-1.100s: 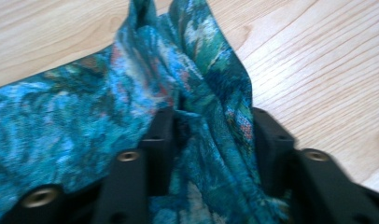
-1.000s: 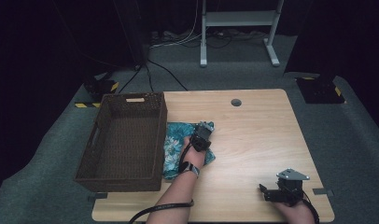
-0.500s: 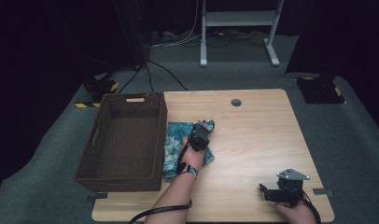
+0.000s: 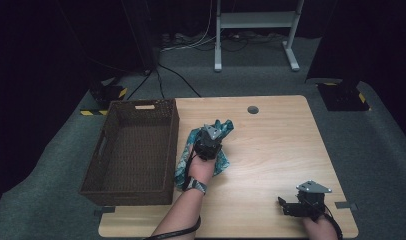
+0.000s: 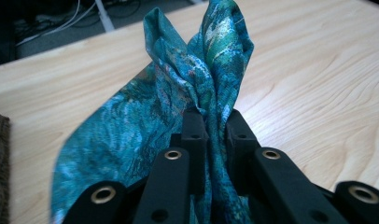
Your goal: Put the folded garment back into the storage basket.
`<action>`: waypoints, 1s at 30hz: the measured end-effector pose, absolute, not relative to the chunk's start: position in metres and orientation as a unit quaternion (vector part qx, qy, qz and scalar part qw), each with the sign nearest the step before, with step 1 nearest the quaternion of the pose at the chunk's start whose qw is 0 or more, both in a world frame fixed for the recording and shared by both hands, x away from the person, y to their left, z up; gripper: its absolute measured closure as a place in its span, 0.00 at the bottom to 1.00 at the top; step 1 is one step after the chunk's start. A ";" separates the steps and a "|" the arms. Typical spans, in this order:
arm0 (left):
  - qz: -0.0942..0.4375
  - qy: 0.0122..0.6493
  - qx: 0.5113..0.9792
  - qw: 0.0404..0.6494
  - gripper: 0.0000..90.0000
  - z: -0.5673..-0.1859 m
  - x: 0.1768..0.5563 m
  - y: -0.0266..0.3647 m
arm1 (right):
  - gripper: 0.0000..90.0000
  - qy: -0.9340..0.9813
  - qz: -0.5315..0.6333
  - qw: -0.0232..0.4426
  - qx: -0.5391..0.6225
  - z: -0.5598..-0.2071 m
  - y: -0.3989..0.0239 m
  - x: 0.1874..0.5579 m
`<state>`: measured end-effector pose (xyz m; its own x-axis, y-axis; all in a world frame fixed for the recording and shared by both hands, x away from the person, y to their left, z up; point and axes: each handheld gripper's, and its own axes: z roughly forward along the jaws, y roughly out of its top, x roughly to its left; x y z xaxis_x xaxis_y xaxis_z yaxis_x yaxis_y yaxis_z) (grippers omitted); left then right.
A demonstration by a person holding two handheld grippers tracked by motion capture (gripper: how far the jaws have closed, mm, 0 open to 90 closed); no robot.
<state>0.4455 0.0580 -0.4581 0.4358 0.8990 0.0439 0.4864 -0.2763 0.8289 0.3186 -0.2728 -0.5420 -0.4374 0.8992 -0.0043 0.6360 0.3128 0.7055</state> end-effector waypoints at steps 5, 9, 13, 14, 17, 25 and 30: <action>0.273 0.453 0.743 0.411 0.90 -0.443 0.438 0.064 | 0.00 0.784 0.324 0.203 0.490 -0.542 -0.273 0.319; 0.272 0.445 0.741 0.423 0.90 -0.435 0.434 0.068 | 0.00 0.784 0.323 0.204 0.489 -0.542 -0.273 0.319; 0.273 0.442 0.735 0.436 0.90 -0.428 0.430 0.073 | 0.00 0.784 0.322 0.205 0.490 -0.542 -0.273 0.319; 0.274 0.441 0.733 0.440 0.90 -0.426 0.429 0.075 | 0.00 0.784 0.322 0.205 0.490 -0.542 -0.273 0.319; 0.275 0.439 0.725 0.454 0.90 -0.420 0.425 0.079 | 0.00 0.783 0.322 0.205 0.491 -0.542 -0.273 0.319; 0.276 0.436 0.714 0.472 0.90 -0.411 0.422 0.088 | 0.00 0.783 0.322 0.205 0.491 -0.542 -0.273 0.319; 0.279 0.435 0.706 0.484 0.90 -0.404 0.419 0.094 | 0.00 0.782 0.322 0.205 0.492 -0.542 -0.273 0.319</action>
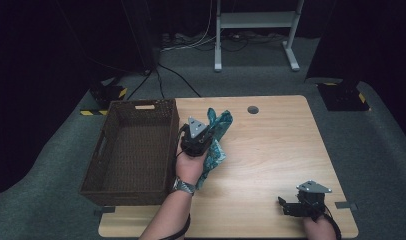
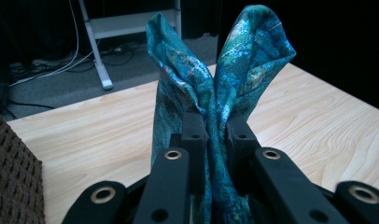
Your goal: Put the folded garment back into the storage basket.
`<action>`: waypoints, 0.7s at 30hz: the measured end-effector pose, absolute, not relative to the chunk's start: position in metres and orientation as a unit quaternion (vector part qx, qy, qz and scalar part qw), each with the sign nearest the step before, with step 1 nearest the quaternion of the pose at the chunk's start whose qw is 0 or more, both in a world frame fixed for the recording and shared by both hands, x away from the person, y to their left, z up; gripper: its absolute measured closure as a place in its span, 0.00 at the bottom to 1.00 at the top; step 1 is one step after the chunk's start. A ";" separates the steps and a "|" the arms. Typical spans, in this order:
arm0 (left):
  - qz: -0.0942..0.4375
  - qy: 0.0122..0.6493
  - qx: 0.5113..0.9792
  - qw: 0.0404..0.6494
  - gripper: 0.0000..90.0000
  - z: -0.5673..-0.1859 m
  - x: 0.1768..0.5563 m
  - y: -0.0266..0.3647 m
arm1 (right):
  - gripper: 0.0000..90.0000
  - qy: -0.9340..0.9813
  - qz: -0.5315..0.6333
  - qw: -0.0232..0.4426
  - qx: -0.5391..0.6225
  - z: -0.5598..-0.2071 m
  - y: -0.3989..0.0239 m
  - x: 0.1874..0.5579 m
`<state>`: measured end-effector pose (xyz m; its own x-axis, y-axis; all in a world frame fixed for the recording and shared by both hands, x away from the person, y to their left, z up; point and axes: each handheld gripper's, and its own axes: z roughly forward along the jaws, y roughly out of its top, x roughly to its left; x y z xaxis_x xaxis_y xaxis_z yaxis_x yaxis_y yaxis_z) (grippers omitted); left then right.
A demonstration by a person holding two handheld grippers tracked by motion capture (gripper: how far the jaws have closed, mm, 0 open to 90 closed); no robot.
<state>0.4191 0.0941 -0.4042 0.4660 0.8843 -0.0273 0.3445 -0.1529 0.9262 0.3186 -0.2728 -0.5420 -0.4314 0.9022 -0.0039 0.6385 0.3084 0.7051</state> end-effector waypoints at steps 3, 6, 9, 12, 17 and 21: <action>0.280 0.435 0.702 0.489 0.90 -0.401 0.418 0.097 | 0.00 0.783 0.322 0.205 0.492 -0.542 -0.273 0.319; 0.286 0.431 0.695 0.500 0.90 -0.393 0.416 0.101 | 0.00 0.782 0.321 0.205 0.493 -0.542 -0.273 0.319; 0.287 0.428 0.691 0.507 0.90 -0.390 0.415 0.103 | 0.00 0.782 0.321 0.206 0.492 -0.542 -0.273 0.319; 0.293 0.418 0.683 0.521 0.90 -0.380 0.411 0.105 | 0.00 0.782 0.321 0.206 0.492 -0.542 -0.273 0.319; 0.303 0.409 0.676 0.533 0.90 -0.369 0.408 0.106 | 0.00 0.782 0.321 0.205 0.492 -0.542 -0.273 0.319; 0.312 0.395 0.670 0.546 0.90 -0.355 0.403 0.107 | 0.00 0.782 0.322 0.205 0.492 -0.542 -0.273 0.319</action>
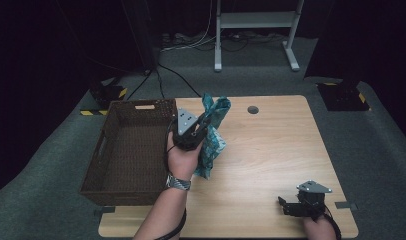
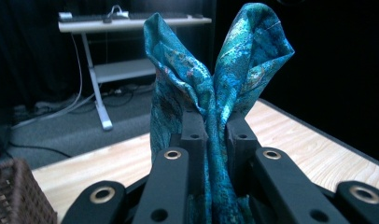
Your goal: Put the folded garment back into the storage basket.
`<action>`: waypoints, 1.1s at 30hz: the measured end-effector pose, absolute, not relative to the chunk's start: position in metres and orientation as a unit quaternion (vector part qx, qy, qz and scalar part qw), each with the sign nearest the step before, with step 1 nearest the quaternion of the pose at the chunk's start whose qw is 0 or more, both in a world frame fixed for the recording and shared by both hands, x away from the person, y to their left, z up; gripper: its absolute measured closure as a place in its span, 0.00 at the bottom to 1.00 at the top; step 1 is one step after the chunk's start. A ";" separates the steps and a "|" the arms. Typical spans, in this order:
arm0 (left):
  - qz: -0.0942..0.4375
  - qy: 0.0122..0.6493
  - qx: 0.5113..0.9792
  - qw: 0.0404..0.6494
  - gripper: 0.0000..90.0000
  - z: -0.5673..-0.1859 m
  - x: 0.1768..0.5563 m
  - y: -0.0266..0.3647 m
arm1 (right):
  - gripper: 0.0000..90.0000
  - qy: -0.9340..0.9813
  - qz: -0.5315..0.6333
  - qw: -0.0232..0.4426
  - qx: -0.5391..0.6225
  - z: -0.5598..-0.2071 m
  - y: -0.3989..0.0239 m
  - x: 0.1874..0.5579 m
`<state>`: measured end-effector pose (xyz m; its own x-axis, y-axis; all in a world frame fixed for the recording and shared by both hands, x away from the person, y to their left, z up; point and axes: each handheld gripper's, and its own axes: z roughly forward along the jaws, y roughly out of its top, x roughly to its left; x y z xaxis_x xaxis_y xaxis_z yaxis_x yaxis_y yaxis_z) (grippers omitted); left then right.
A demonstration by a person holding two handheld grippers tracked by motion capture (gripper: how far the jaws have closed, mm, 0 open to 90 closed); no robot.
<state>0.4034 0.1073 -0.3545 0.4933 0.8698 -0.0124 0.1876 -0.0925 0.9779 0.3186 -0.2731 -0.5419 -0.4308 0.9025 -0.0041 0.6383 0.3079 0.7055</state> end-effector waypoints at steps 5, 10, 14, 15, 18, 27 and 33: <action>0.318 0.390 0.662 0.556 0.90 -0.342 0.400 0.110 | 0.00 0.782 0.322 0.205 0.493 -0.542 -0.273 0.319; 0.322 0.389 0.653 0.564 0.90 -0.333 0.397 0.114 | 0.00 0.782 0.322 0.205 0.493 -0.542 -0.273 0.319; 0.331 0.385 0.645 0.571 0.90 -0.323 0.393 0.118 | 0.00 0.782 0.322 0.205 0.493 -0.542 -0.273 0.319; 0.335 0.382 0.643 0.573 0.90 -0.319 0.392 0.119 | 0.00 0.782 0.322 0.205 0.493 -0.542 -0.273 0.319; 0.343 0.376 0.637 0.580 0.90 -0.308 0.387 0.123 | 0.00 0.782 0.322 0.205 0.493 -0.542 -0.273 0.319; 0.360 0.367 0.620 0.593 0.90 -0.284 0.378 0.139 | 0.00 0.782 0.321 0.207 0.493 -0.542 -0.273 0.319; 0.363 0.370 0.614 0.595 0.90 -0.277 0.376 0.152 | 0.00 0.782 0.321 0.207 0.493 -0.542 -0.273 0.319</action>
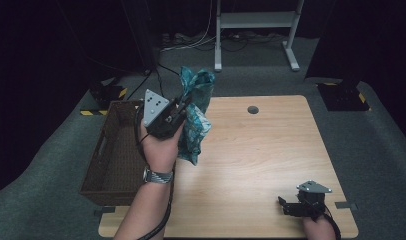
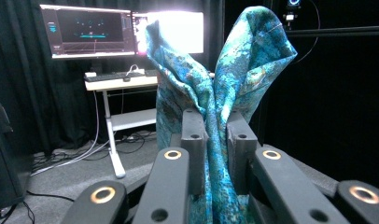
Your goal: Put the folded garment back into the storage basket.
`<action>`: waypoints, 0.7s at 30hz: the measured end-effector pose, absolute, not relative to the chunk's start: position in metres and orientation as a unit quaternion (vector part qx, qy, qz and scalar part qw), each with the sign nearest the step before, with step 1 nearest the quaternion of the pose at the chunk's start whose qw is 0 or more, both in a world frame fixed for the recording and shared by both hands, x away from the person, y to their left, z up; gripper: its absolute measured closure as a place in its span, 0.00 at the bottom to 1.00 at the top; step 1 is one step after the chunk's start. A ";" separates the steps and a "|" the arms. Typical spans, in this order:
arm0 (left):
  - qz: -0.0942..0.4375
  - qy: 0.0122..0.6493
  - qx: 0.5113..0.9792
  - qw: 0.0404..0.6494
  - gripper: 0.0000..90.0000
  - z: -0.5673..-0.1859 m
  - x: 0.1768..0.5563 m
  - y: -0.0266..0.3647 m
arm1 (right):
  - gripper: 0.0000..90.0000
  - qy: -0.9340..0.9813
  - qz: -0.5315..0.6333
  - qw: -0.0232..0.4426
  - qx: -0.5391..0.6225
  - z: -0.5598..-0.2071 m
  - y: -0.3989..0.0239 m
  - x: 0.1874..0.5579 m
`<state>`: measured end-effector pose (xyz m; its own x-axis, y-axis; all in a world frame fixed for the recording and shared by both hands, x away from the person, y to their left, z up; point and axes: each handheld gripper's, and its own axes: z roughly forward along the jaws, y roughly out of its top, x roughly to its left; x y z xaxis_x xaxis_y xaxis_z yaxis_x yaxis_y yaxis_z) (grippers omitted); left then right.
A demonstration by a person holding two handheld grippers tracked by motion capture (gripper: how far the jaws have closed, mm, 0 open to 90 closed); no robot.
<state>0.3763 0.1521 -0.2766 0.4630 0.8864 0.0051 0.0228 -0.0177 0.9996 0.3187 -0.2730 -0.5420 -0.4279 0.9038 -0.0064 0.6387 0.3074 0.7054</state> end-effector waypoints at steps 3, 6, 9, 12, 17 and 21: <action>0.362 0.370 0.614 0.595 0.90 -0.277 0.376 0.155 | 0.00 0.782 0.321 0.207 0.493 -0.542 -0.273 0.319; 0.362 0.372 0.613 0.596 0.90 -0.277 0.376 0.161 | 0.00 0.782 0.321 0.207 0.493 -0.542 -0.273 0.319; 0.360 0.375 0.608 0.601 0.90 -0.276 0.377 0.171 | 0.00 0.781 0.320 0.207 0.495 -0.542 -0.272 0.319; 0.359 0.379 0.605 0.601 0.91 -0.275 0.378 0.179 | 0.00 0.781 0.320 0.208 0.495 -0.542 -0.272 0.319; 0.363 0.384 0.602 0.598 0.91 -0.274 0.377 0.192 | 0.00 0.781 0.320 0.209 0.495 -0.542 -0.272 0.319; 0.367 0.392 0.595 0.598 0.91 -0.272 0.376 0.207 | 0.00 0.780 0.320 0.208 0.495 -0.542 -0.272 0.319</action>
